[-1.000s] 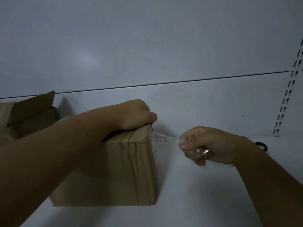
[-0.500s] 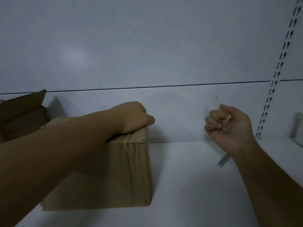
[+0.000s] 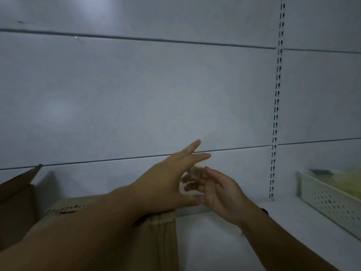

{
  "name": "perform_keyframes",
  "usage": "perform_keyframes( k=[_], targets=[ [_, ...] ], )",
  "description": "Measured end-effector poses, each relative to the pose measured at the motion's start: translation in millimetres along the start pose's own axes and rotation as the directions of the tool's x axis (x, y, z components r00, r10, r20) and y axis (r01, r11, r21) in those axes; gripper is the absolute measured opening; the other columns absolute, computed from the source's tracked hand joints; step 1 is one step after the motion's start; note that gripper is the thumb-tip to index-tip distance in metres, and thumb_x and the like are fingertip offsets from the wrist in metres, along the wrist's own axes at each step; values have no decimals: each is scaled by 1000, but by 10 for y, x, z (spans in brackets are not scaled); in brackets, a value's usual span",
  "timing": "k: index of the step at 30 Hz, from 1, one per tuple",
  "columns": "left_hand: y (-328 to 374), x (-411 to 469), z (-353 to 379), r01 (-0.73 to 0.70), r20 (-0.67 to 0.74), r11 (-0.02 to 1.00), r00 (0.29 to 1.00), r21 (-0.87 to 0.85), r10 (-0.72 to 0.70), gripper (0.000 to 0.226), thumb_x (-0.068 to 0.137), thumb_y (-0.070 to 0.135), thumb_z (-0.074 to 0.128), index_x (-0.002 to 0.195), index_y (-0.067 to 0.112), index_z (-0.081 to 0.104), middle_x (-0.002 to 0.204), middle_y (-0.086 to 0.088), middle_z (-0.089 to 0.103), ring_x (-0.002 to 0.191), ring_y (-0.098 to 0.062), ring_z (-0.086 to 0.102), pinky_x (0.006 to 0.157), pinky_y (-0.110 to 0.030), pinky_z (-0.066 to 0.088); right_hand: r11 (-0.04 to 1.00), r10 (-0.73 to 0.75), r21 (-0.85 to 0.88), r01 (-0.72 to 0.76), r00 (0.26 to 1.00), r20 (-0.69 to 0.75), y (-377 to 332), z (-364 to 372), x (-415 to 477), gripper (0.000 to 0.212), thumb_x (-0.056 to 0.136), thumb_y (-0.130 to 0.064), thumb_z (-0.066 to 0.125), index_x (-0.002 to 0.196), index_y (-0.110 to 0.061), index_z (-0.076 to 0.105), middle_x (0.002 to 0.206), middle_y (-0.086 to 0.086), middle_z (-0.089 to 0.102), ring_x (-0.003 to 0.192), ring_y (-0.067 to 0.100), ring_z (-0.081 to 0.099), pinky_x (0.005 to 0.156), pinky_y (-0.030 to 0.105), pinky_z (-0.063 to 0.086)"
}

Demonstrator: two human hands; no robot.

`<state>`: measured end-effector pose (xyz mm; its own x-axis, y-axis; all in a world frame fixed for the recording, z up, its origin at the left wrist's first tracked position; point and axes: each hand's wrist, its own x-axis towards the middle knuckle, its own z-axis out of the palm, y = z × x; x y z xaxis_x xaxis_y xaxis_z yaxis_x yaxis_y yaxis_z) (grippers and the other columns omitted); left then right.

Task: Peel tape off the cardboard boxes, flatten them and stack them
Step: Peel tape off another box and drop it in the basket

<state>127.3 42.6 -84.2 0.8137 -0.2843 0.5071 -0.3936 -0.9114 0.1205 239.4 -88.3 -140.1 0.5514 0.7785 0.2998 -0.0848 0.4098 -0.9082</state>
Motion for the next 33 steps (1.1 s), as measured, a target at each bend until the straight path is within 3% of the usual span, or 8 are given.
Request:
perform_keyframes(
  k=[5,8,13,17,21,26,29,33],
  targets=[
    [44,35,-49,38,-193,992,979,-117,-60,46,84,15,68,125,34,58,107,17,69,94,5,60,83,-8,46,975,80,-214,-55,990,112,-418,73,-93,57,78,-58,50,104,-13,72,107,11,67,94,23,62,74,34,49],
    [127,98,-131,35,-248,973,964,-227,-92,31,84,18,67,114,24,68,102,16,67,84,5,62,82,-5,47,974,150,-199,-104,962,230,-652,28,-201,76,73,-65,61,123,-8,61,124,11,60,108,26,60,82,35,52],
    [379,198,-74,-52,-238,887,969,-460,-66,17,83,16,68,96,24,75,81,25,68,79,8,65,72,-7,49,979,177,-146,-142,949,260,-826,-317,-497,54,90,-46,54,132,-11,53,137,6,55,123,31,54,100,44,46],
    [543,367,-168,-123,-398,668,875,-734,-277,15,90,14,59,84,24,68,64,6,69,54,-1,63,50,-12,47,963,85,-223,-153,954,-287,-862,-623,-798,53,75,-38,64,119,-9,63,110,9,71,95,23,69,81,33,54],
    [760,578,4,170,-78,611,931,-773,-357,26,99,36,35,108,21,54,70,-1,63,49,-6,55,44,-19,43,965,-60,-257,-42,924,-377,-902,-572,-929,40,83,-36,53,115,-14,60,98,10,72,80,22,69,66,28,55],
    [989,808,251,313,212,397,937,-863,-278,23,98,26,42,114,15,54,98,-8,68,81,-18,67,69,-30,56,777,-259,-629,13,918,-300,-1114,-410,-1008,40,74,-30,70,113,-22,63,96,0,71,84,16,68,67,26,54],
    [1132,1032,374,299,194,495,948,-816,-251,29,88,15,62,115,18,52,94,-8,70,83,-18,70,72,-33,60,644,-352,-765,-11,883,-310,-1292,-577,-1131,22,80,-3,69,99,-13,68,89,-4,71,79,14,69,67,25,54],
    [1322,1367,575,113,-92,659,959,-744,-268,8,84,20,69,89,15,65,82,-4,73,69,-17,71,67,-30,60,593,-237,-789,-162,901,-363,-1692,-1095,-1423,29,85,-6,65,111,-20,64,105,-2,71,87,21,71,70,28,57]
  ],
)
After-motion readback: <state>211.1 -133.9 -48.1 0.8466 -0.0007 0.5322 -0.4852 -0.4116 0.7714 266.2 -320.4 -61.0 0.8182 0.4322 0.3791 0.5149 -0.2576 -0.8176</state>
